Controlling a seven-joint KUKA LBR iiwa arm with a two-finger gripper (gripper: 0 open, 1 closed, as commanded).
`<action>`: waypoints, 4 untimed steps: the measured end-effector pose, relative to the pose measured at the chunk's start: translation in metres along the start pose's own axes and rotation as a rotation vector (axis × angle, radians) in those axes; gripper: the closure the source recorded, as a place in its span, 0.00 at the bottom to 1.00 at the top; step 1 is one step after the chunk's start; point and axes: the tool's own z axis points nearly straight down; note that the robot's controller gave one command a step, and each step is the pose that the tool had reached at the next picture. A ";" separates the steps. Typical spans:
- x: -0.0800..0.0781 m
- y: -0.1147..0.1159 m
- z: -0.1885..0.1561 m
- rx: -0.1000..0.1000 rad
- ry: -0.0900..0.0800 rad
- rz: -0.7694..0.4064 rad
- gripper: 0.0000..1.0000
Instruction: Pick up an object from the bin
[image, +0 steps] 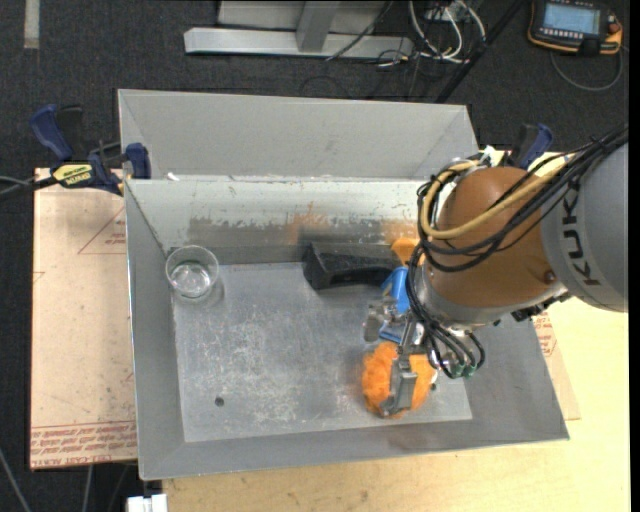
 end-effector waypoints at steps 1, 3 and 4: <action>-0.002 0.000 -0.004 0.000 -0.008 0.001 0.00; 0.005 -0.045 0.056 -0.001 -0.007 -0.241 0.00; 0.005 -0.055 0.067 0.000 -0.011 -0.379 0.00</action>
Offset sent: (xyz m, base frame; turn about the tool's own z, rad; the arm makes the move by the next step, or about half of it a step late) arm -0.0014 -0.0603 -0.1261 -0.2667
